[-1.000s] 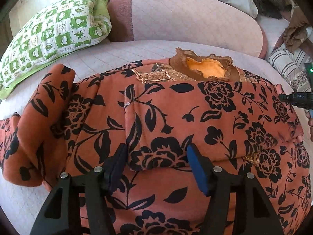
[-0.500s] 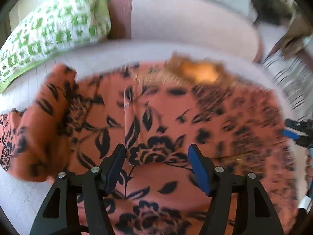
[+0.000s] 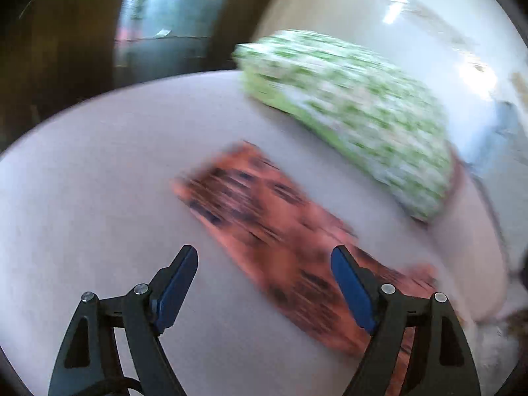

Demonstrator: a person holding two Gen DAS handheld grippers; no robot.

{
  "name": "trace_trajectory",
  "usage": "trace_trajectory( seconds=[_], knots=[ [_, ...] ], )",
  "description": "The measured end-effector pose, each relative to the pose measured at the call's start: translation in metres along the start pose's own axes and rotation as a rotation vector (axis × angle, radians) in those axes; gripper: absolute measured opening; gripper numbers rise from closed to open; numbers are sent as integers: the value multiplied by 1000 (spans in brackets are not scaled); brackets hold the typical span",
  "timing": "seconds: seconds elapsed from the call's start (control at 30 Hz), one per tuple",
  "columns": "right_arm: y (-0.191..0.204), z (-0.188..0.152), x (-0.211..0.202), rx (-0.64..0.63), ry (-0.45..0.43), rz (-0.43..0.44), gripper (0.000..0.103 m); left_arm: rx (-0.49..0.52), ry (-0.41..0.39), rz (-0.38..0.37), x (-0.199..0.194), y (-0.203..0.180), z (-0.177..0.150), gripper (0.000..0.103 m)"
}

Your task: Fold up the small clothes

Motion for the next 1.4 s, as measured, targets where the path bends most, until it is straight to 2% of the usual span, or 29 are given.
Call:
trace_trajectory(
  seconds=[0.1,0.2,0.23,0.27,0.3,0.33,0.37,0.43,0.53,0.6,0.67,0.73,0.8,0.83,0.93,0.97,1.0,1.03,1.07,1.13,1.17,1.23,1.3,1.4],
  knots=[
    [2,-3,-1,-13,0,-11,87,38,17,59,22,11,14,83],
    [3,0,2,-9,5,-24,88,14,61,125,49,27,13,83],
    [4,1,1,-4,6,-22,88,43,37,139,50,25,13,83],
    [4,1,1,0,5,-24,87,84,32,162,52,21,12,77],
    [4,0,0,-2,2,-28,88,123,37,184,53,17,10,38],
    [3,-1,-1,-3,0,-31,88,155,38,197,54,14,9,17],
    [3,-2,-2,-3,-2,-34,88,144,51,168,54,14,9,12],
    [-1,-4,-3,3,-1,-40,87,111,60,132,48,12,10,11],
    [-9,-4,-9,24,-18,-44,87,149,-13,67,17,-19,19,11],
    [-13,-3,-14,31,-33,-42,87,206,-102,-37,-25,-62,22,11],
    [-17,-1,-19,41,-50,-41,88,319,-199,-154,-76,-123,16,11],
    [-22,0,-24,58,-62,-36,87,454,-274,-281,-127,-193,-7,11],
    [-26,1,-28,77,-75,-24,87,554,-300,-408,-165,-255,-39,11],
    [-28,1,-32,81,-81,-22,87,606,-305,-491,-186,-294,-66,12],
    [-34,1,-40,99,-96,-13,87,715,-230,-648,-208,-365,-137,20],
    [-36,1,-41,107,-93,-12,88,749,-201,-673,-206,-381,-160,40],
    [-39,1,-43,116,-90,-14,88,802,-136,-694,-196,-396,-188,77],
    [-40,2,-45,121,-89,-14,88,865,-23,-692,-175,-406,-222,88],
    [-41,4,-47,122,-91,-12,88,884,33,-676,-161,-407,-239,89],
    [-41,10,-51,118,-90,-4,88,916,211,-577,-110,-391,-270,88],
    [-40,15,-54,113,-92,10,88,887,235,-537,-97,-373,-272,88],
    [-37,24,-55,109,-97,40,88,814,220,-497,-90,-337,-259,88],
    [-32,39,-48,94,-91,59,89,757,164,-465,-92,-304,-235,88],
    [-24,66,-25,99,-59,115,89,764,62,-308,-73,-265,-191,88]
  ],
)
Point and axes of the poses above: each gripper's, at about its wrist camera, not at the fingertips, and x roughly the way its jaws point, y to its left, z to its top, the point moved 6 cm from there along x, roughly the way its jaws point, and after that the axes turned 1 degree about x, right-handed, at the moved point
